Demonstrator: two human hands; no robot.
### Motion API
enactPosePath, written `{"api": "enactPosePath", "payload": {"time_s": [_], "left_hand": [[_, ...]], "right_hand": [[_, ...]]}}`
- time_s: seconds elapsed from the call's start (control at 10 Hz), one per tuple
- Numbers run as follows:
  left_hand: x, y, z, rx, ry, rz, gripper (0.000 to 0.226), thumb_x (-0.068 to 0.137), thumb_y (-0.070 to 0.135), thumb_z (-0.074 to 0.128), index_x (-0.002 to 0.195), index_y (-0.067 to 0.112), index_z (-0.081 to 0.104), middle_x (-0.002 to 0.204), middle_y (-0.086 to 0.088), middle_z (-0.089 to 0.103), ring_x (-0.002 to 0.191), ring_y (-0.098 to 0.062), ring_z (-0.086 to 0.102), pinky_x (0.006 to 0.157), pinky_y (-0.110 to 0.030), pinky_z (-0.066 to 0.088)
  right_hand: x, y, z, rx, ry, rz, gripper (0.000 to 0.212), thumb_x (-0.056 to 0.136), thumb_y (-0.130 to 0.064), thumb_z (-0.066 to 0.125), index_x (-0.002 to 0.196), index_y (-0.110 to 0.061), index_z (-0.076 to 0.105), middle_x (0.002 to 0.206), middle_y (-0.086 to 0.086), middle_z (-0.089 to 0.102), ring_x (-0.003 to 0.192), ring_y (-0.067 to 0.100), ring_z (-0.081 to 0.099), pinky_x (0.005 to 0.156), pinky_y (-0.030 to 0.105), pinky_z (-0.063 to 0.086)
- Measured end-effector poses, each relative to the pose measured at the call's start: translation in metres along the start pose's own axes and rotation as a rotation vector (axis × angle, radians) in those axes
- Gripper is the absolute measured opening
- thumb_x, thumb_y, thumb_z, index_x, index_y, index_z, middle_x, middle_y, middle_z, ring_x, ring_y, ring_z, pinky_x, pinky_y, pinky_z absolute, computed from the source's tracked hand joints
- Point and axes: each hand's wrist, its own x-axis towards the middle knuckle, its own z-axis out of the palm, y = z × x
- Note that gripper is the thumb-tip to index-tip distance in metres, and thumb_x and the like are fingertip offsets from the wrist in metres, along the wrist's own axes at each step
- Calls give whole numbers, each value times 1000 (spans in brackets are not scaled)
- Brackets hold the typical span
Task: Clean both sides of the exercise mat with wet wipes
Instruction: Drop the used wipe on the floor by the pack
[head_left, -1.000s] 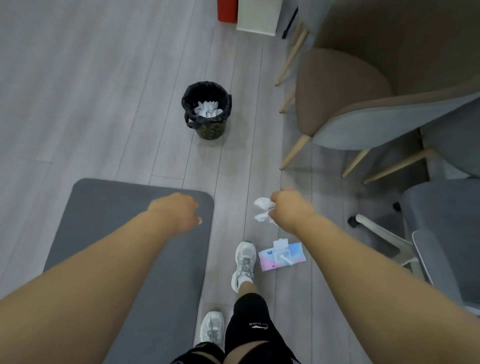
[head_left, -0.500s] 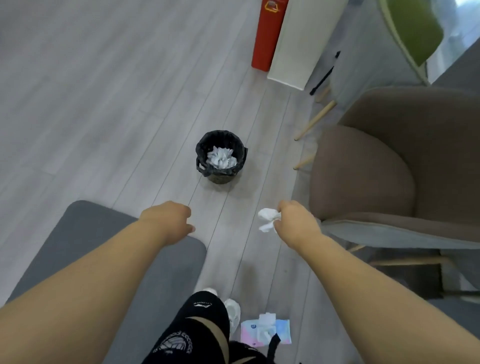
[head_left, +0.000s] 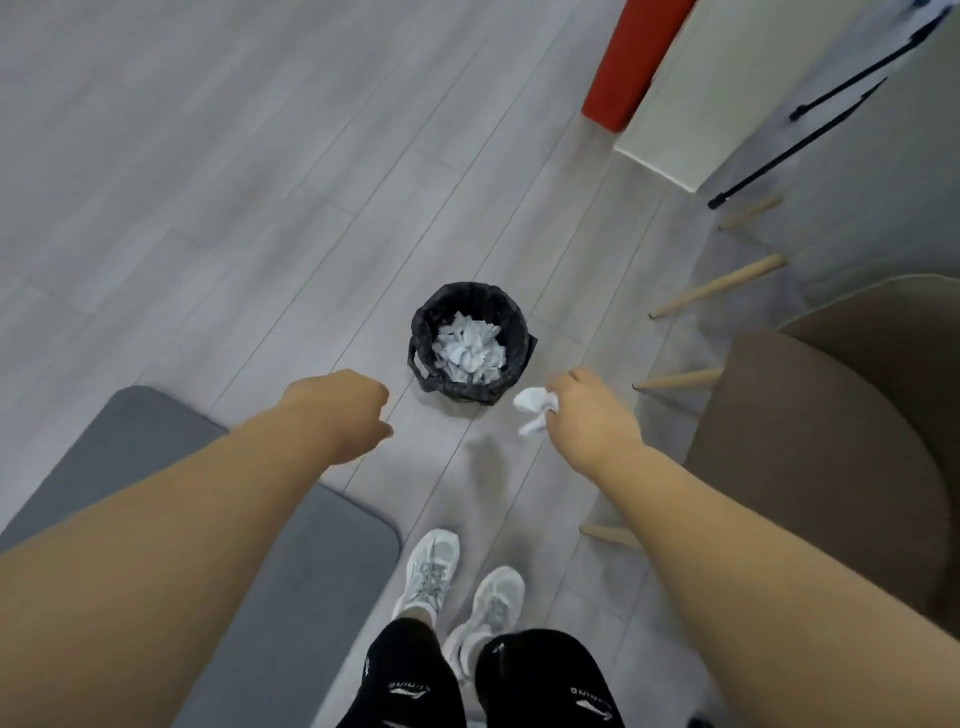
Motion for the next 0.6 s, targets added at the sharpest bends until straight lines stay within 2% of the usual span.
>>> {"api": "enactPosePath", "payload": {"time_s": [0.1,0.3,0.4,0.6], "left_hand": [[45,9,-2,43,-17,4,40,96,45,43,130,24,49,126,0,52,111,-22,54,84,-33,45],[135,22,16,5,-23,-15,42,96,46,42,132,24,46,127,1,52,115,-21,53,83,-34,45],[177,27,33,-1,-24,-22,43,96,46,42,133,26,45,129,1,51,117,-22,52,84,-35,45],[225,30,65,-6,-71,-35,42,96,45,41,134,26,43,129,1,51,116,-22,53,84,-34,45]], "right_hand": [[58,8,10,-23,10,-17,26,89,-7,48,115,-9,51,116,8,46,102,28,49,74,30,40],[172,11,51,-49,16,-61,38,89,-7,49,126,-11,45,124,8,44,110,27,46,83,32,42],[220,14,81,-70,35,-91,35,88,-8,51,123,-10,45,125,8,43,110,28,47,79,31,40],[266,30,126,-60,-37,-170,47,92,-18,54,135,-11,38,136,7,35,123,27,35,97,34,39]]}}
